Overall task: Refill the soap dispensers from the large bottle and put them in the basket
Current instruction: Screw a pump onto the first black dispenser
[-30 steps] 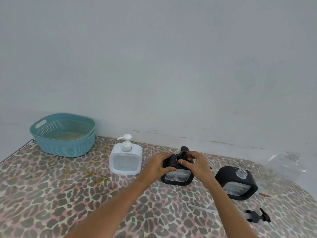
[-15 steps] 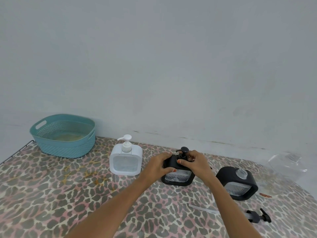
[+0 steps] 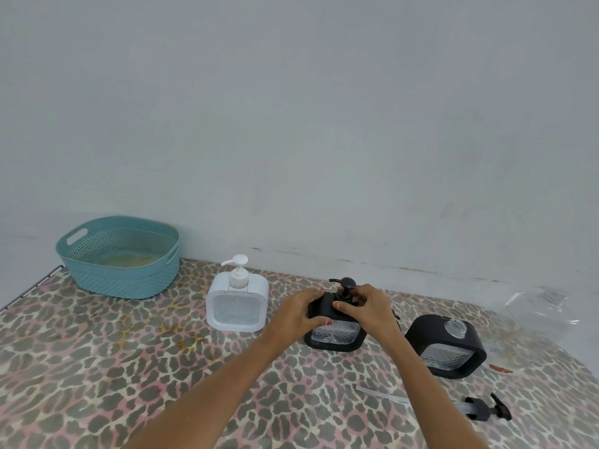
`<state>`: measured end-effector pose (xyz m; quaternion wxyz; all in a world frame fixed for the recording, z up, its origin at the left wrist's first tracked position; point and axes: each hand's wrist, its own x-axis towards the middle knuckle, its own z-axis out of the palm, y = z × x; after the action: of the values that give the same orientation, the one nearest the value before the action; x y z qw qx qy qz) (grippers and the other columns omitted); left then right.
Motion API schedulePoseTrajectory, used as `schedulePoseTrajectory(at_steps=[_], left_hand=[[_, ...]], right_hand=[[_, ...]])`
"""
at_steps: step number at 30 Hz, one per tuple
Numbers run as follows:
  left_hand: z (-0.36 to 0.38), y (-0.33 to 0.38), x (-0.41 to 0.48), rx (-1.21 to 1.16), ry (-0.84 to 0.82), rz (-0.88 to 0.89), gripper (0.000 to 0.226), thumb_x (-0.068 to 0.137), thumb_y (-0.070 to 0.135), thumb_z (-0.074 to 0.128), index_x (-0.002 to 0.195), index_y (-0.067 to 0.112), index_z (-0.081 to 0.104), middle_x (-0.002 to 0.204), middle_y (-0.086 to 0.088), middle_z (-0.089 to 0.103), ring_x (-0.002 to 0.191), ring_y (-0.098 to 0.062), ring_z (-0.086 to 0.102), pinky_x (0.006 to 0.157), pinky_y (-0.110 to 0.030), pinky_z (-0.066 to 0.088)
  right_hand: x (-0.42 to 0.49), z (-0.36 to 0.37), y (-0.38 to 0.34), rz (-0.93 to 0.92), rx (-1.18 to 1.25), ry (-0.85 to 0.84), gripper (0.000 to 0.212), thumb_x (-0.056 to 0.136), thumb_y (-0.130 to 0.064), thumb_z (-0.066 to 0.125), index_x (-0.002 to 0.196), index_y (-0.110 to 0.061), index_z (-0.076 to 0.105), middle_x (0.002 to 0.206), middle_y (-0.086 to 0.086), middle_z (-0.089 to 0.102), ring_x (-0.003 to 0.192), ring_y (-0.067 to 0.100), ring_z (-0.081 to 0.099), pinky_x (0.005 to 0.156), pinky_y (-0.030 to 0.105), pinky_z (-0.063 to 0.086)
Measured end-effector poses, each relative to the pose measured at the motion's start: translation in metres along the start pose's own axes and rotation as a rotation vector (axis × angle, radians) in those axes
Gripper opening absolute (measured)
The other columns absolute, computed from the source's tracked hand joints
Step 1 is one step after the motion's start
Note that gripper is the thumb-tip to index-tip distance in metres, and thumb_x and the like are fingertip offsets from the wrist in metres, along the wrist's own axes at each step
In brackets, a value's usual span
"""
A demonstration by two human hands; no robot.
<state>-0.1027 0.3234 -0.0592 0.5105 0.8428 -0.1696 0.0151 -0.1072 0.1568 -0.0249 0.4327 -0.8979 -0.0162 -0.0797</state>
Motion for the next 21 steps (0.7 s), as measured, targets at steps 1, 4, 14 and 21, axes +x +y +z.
schedulePoseTrajectory(at_steps=[1,4,14,21], left_hand=[[0.0,0.0,0.0,-0.004,0.001,0.0,0.058,0.076,0.018,0.073,0.129,0.009,0.049,0.129,-0.004,0.054,0.113,-0.006,0.048,0.088,-0.005,0.036],[0.001,0.0,-0.001,-0.008,0.003,0.011,0.056,0.076,0.016,0.073,0.127,0.009,0.05,0.126,-0.006,0.057,0.107,-0.005,0.049,0.083,0.0,0.036],[0.002,0.001,-0.002,-0.033,0.005,0.009,0.054,0.076,0.014,0.072,0.126,0.009,0.052,0.124,-0.005,0.057,0.107,-0.008,0.051,0.091,-0.016,0.04],[0.002,0.0,-0.001,-0.042,-0.002,0.0,0.054,0.077,0.014,0.071,0.127,0.01,0.051,0.126,-0.004,0.056,0.112,-0.012,0.051,0.095,-0.018,0.039]], right_hand=[[-0.001,0.001,-0.001,-0.006,-0.002,0.016,0.024,0.073,-0.018,0.077,0.094,-0.01,0.07,0.08,0.0,0.06,0.073,0.013,0.056,0.058,0.01,0.038],[-0.004,0.005,-0.005,-0.01,0.006,0.061,0.021,0.072,-0.015,0.077,0.09,-0.007,0.071,0.075,0.001,0.065,0.067,0.009,0.058,0.056,0.009,0.042],[-0.011,0.002,-0.008,0.048,0.04,0.053,0.024,0.075,-0.015,0.075,0.097,-0.008,0.067,0.075,-0.007,0.057,0.067,-0.001,0.051,0.056,0.006,0.041],[-0.007,-0.032,0.011,0.117,0.119,0.041,0.025,0.078,-0.016,0.072,0.101,-0.006,0.067,0.092,0.007,0.067,0.084,0.015,0.06,0.077,0.023,0.047]])
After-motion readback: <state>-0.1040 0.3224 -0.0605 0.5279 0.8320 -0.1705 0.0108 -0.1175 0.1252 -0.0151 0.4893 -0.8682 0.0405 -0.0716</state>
